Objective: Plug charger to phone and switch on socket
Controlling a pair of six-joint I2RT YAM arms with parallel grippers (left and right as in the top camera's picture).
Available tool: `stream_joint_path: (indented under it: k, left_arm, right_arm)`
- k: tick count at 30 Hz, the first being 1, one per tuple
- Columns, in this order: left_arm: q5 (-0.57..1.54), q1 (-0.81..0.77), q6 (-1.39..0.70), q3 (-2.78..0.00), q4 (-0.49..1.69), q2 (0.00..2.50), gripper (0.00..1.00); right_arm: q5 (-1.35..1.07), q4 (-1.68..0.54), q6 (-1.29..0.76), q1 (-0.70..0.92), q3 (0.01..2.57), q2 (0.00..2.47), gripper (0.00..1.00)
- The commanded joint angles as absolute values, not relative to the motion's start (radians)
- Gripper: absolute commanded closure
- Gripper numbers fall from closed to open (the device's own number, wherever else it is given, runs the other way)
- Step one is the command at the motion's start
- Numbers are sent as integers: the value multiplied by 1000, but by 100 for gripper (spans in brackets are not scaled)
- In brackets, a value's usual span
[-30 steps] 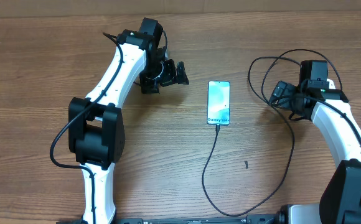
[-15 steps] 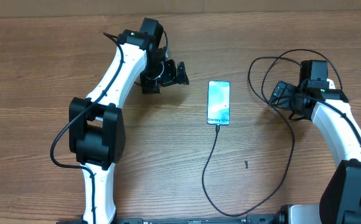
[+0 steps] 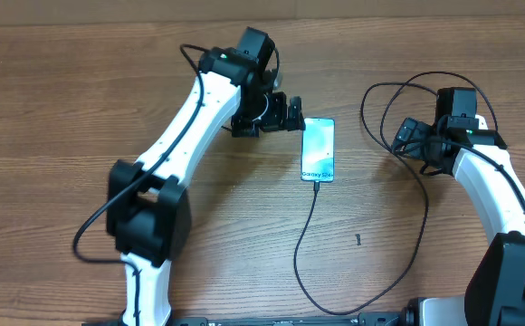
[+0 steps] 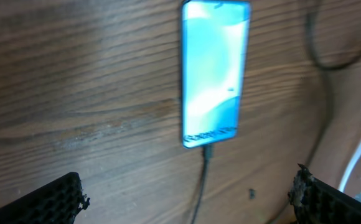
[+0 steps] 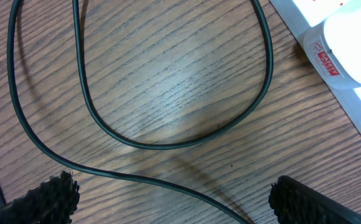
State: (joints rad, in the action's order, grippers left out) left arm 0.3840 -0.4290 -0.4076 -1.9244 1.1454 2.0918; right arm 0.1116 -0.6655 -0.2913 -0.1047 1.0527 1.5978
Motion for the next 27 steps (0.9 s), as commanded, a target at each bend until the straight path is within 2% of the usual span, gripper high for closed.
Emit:
stream_joint_path:
  k: [1,11,20,27]
  left_arm:
    - [381,-426,-381,-1932,1148,1954,0]
    - [330,-425,-358,-1932,1175,1758,0]
    - [122,-442,-352,-1920,1310,1607,0]
    - [91,-442,-352,-1712,1229,1462,0]
  right_arm:
    - [111,-659,-291,-105,1048,1574,0]
    - [111,-659,-291,-105,1048,1574,0]
    - [111,-659,-291,-105,1048,1574,0]
    - [111,-659,-291,-105,1048,1574,0]
